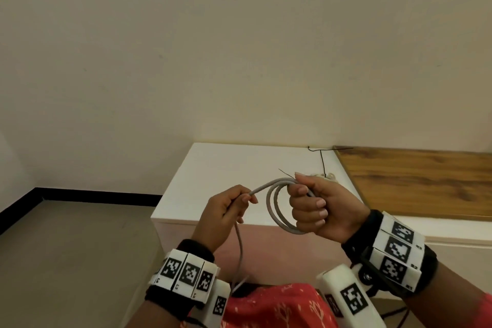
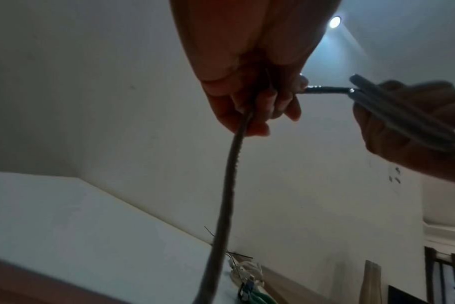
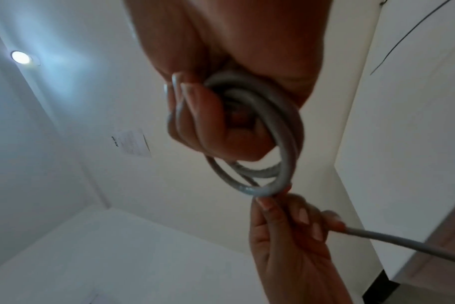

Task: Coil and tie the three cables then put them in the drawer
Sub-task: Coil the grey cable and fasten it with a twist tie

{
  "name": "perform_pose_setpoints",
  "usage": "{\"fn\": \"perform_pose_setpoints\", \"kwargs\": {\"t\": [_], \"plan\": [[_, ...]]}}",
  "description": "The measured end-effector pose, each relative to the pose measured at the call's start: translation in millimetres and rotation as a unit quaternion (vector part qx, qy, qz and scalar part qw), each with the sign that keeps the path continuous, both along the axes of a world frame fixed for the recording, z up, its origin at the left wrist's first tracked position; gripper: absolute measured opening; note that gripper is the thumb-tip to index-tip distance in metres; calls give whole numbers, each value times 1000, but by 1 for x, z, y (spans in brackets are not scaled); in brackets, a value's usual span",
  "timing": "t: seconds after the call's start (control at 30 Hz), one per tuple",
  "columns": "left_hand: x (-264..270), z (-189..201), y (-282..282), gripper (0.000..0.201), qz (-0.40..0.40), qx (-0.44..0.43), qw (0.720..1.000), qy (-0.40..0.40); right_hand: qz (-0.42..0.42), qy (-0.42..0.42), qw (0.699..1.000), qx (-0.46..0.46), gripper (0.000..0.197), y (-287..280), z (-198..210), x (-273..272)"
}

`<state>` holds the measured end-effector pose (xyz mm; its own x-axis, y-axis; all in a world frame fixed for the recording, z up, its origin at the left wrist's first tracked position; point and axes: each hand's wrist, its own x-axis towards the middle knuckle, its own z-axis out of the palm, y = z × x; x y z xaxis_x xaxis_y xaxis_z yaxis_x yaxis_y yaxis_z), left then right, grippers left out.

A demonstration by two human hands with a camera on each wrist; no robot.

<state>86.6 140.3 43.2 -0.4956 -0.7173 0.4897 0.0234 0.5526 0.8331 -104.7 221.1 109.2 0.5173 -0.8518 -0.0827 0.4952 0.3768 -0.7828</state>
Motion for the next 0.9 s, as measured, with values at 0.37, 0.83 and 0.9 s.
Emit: {"fn": "perform_pose_setpoints", "kwargs": {"t": [0.37, 0.83, 0.9], "plan": [[-24, -35, 27, 23, -72, 133, 987, -60, -125, -214, 965, -80, 45, -8, 9, -16], [-31, -6, 48, 27, 31, -359, 857, -367, -391, 373, 755, -372, 20, -12, -34, -3], [-28, -5, 44, 13, 73, -418, 838, -344, -346, 484, 693, -407, 20, -13, -42, -4]]}}
